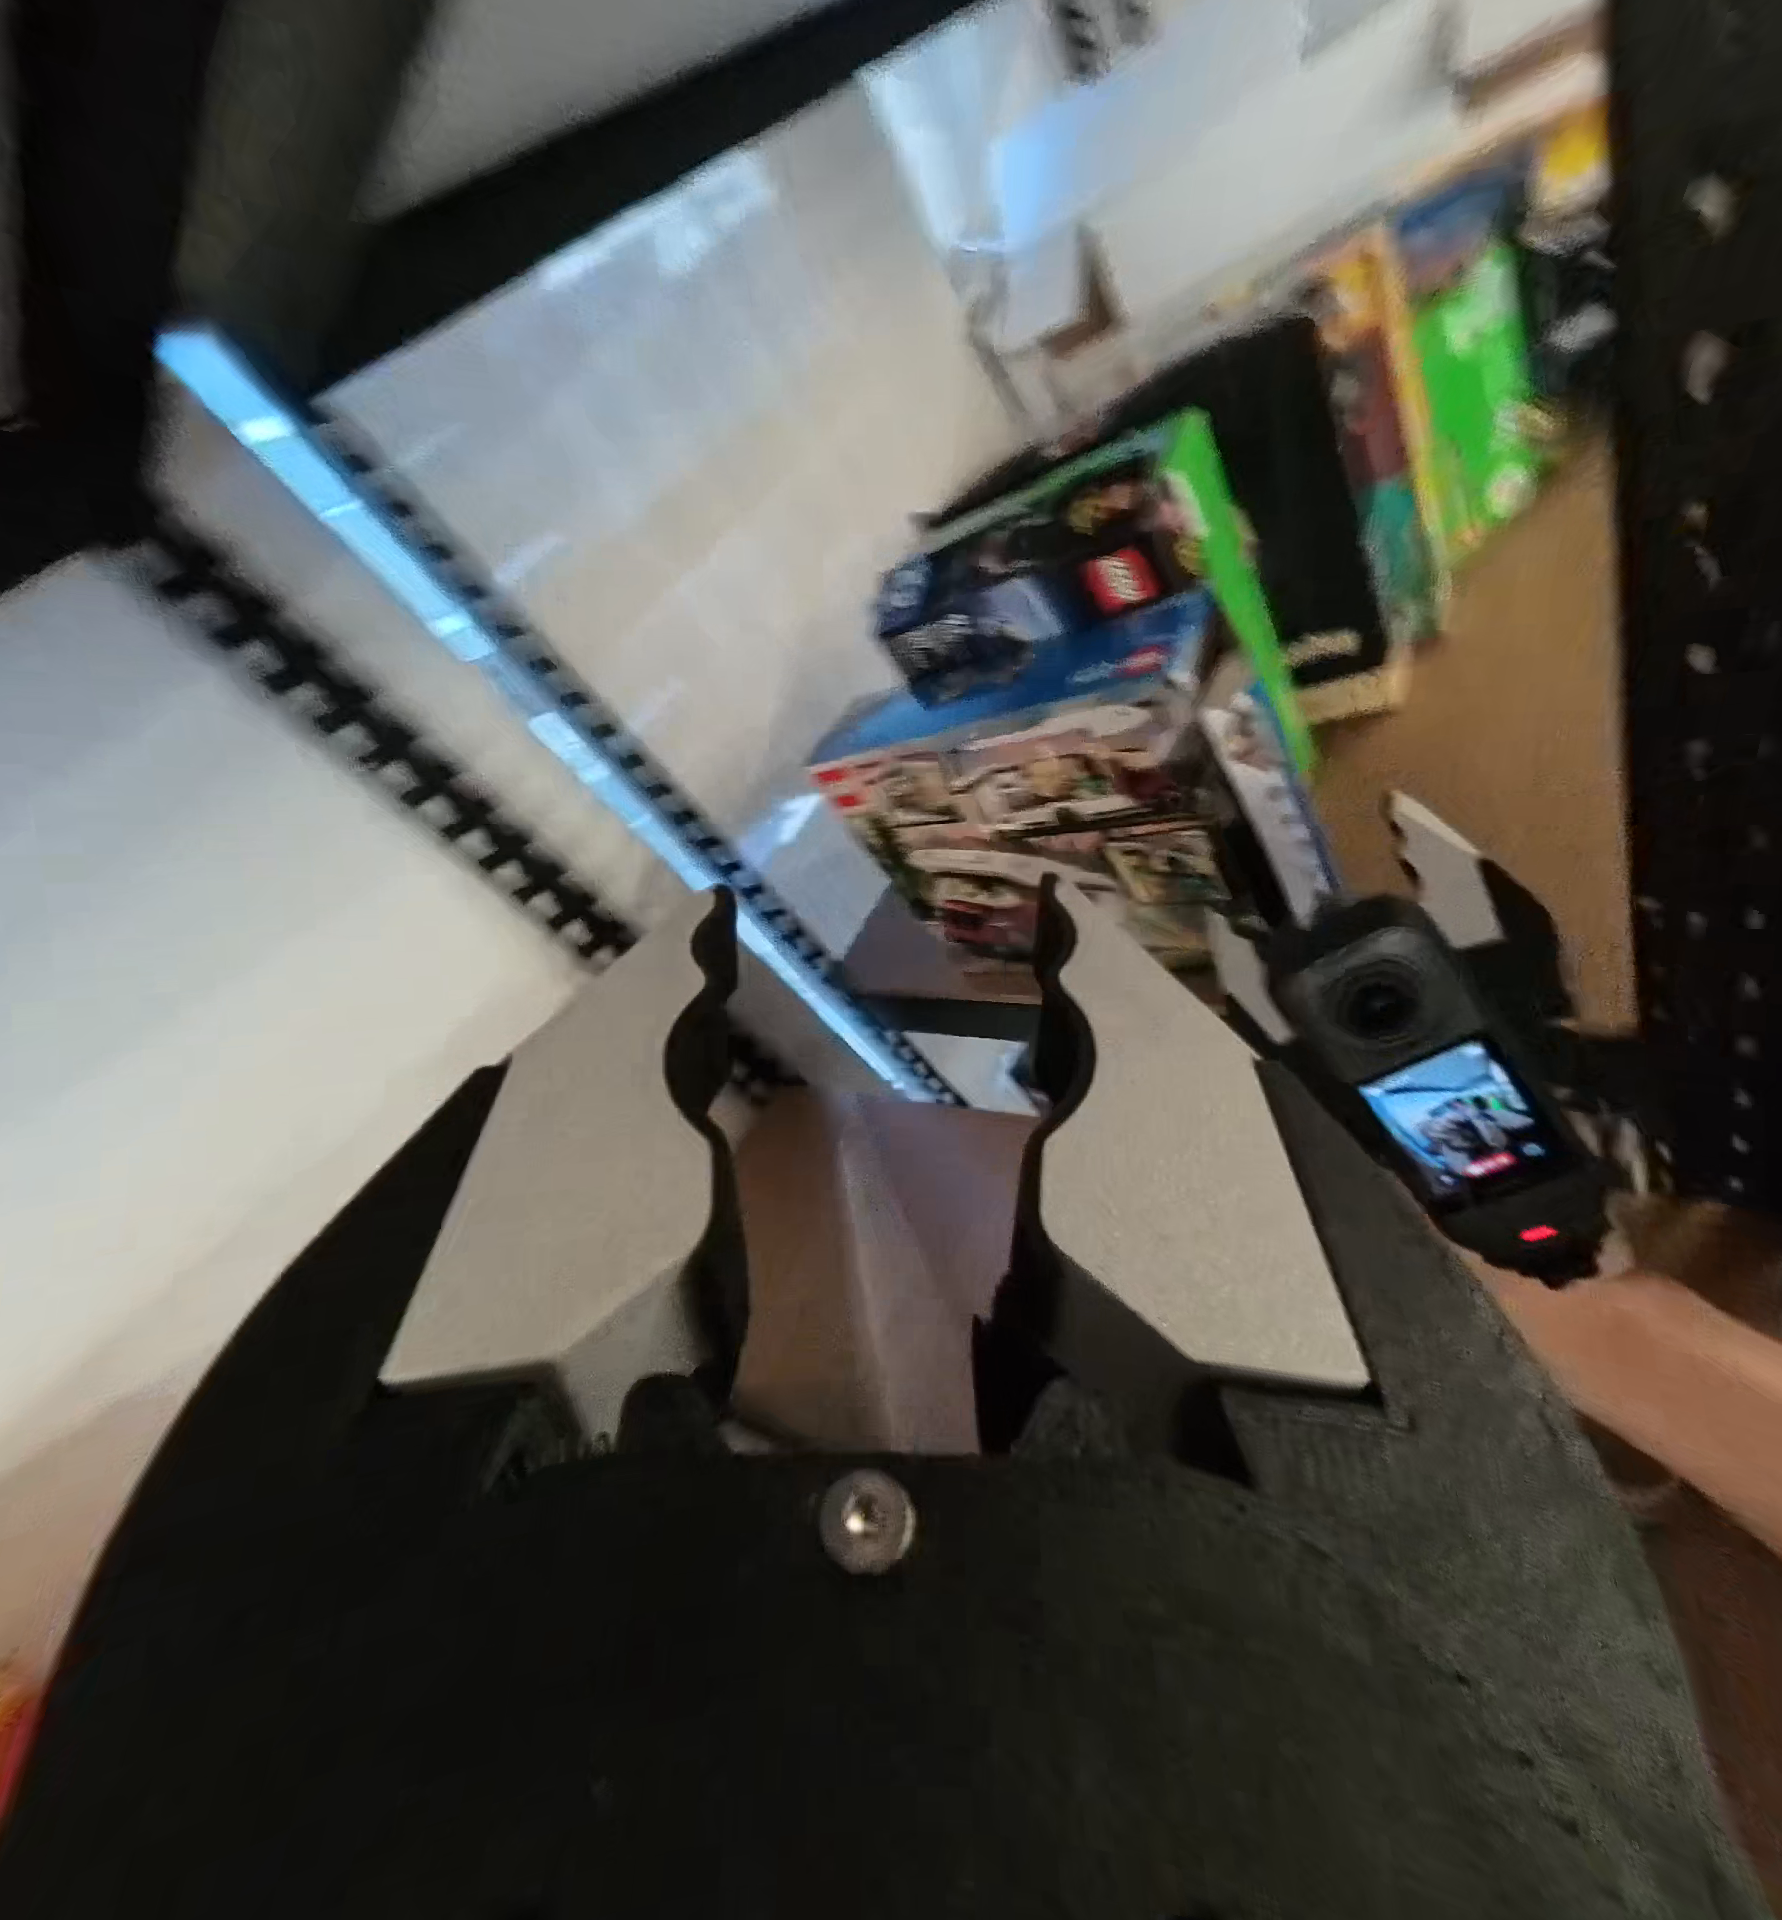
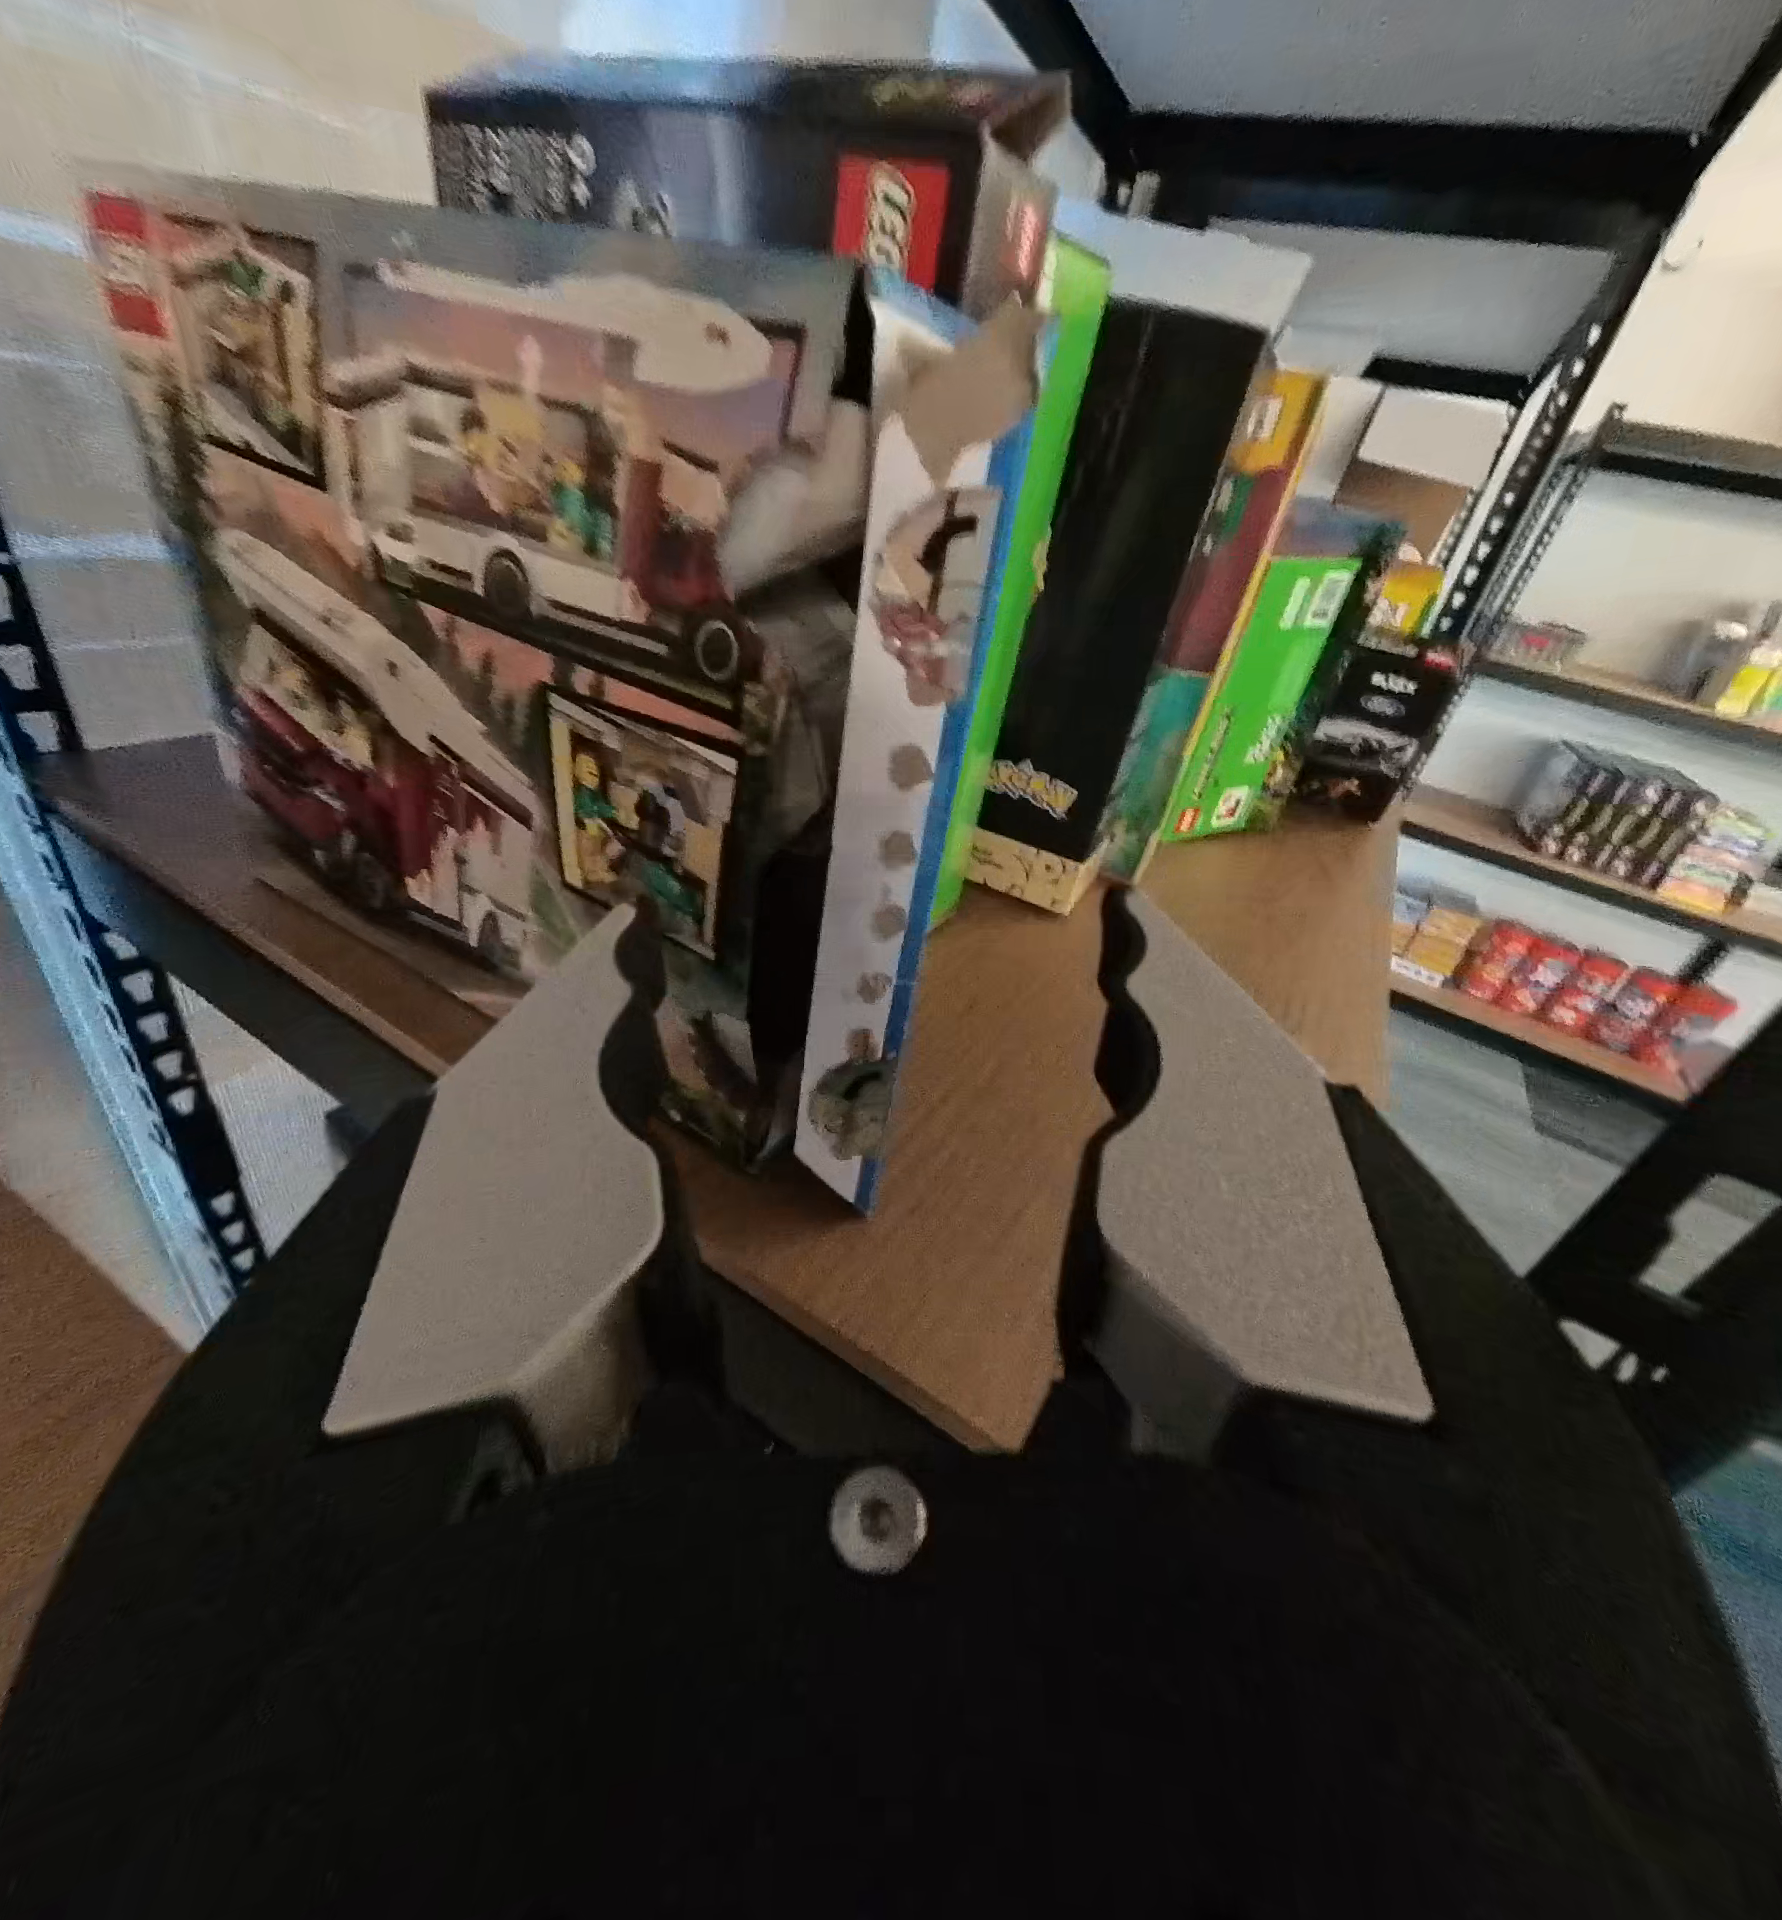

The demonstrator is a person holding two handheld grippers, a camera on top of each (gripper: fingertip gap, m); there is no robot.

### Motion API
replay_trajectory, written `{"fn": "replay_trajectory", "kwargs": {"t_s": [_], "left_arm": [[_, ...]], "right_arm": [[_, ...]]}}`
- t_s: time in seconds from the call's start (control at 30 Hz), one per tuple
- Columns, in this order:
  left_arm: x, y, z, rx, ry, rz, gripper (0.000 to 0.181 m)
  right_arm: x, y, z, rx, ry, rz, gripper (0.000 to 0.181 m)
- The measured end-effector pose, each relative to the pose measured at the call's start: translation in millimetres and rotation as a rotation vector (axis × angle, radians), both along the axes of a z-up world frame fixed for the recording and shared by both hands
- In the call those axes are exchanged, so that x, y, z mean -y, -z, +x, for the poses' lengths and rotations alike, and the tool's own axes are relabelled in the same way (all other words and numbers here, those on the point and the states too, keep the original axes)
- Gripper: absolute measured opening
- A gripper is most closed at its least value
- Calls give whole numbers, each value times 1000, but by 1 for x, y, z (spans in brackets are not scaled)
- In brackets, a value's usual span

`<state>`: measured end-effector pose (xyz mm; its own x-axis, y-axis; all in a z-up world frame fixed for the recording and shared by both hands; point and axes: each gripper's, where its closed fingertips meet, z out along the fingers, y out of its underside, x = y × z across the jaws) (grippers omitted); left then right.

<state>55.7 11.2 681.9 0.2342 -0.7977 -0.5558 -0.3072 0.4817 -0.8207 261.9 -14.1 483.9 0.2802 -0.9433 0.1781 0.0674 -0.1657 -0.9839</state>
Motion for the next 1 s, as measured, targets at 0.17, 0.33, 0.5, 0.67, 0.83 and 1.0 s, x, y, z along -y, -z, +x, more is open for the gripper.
{"fn": "replay_trajectory", "kwargs": {"t_s": [0.17,0.33,0.5,0.67,0.83,1.0], "left_arm": [[-8,52,101,-120,182,165,62],[-28,93,177,-298,249,412,60],[-23,106,224,-263,326,457,60],[-14,111,247,-233,368,592,58],[-21,128,257,-299,392,611,51],[-24,125,261,-260,404,633,40]], "right_arm": [[2,15,12,-60,-3,31,84],[1,23,13,-89,-21,36,84],[-4,23,12,-74,-40,19,84],[-6,28,12,-89,-52,5,84],[-10,30,10,-93,-71,-17,83],[-14,38,9,-120,-92,-41,82]]}}
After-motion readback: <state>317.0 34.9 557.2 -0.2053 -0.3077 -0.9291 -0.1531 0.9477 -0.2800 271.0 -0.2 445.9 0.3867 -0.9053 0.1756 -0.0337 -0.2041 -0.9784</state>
